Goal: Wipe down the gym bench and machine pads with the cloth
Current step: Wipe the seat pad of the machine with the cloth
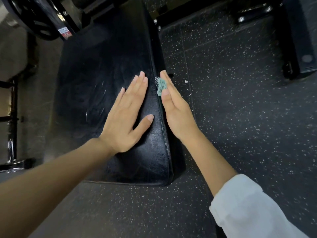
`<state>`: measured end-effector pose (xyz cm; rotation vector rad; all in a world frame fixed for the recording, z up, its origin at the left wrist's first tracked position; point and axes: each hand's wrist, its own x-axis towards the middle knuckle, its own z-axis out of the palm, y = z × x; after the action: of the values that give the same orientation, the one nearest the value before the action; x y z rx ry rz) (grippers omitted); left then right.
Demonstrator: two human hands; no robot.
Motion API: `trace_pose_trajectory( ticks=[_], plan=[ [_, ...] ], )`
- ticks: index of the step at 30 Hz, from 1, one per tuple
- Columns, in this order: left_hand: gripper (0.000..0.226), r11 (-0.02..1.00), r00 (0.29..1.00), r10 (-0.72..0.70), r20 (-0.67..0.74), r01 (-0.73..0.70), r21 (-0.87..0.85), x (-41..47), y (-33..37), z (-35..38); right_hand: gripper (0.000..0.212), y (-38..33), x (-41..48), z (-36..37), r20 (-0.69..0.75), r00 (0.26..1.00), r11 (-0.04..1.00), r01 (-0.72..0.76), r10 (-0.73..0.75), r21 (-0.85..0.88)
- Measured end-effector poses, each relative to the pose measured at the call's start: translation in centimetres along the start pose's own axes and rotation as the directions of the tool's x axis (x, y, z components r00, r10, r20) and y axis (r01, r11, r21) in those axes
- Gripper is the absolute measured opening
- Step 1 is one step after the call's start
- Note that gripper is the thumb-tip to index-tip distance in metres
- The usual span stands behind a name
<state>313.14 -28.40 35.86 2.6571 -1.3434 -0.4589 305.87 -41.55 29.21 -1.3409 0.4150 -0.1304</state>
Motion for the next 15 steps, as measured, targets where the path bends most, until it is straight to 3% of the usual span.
trace_pose_trajectory(
  ticks=[9, 15],
  plan=[
    [0.073, 0.999, 0.999, 0.032, 0.013, -0.032, 0.013, 1.4, -0.8, -0.5, 0.046, 1.2, -7.9, 0.1, 0.047, 0.998, 0.999, 0.036, -0.036, -0.004],
    [0.075, 0.999, 0.998, 0.05, 0.026, -0.05, 0.008, 2.0, -1.2, -0.6, 0.043, 0.5, -5.3, 0.2, 0.028, 0.999, 0.999, 0.035, -0.036, 0.03]
  ],
)
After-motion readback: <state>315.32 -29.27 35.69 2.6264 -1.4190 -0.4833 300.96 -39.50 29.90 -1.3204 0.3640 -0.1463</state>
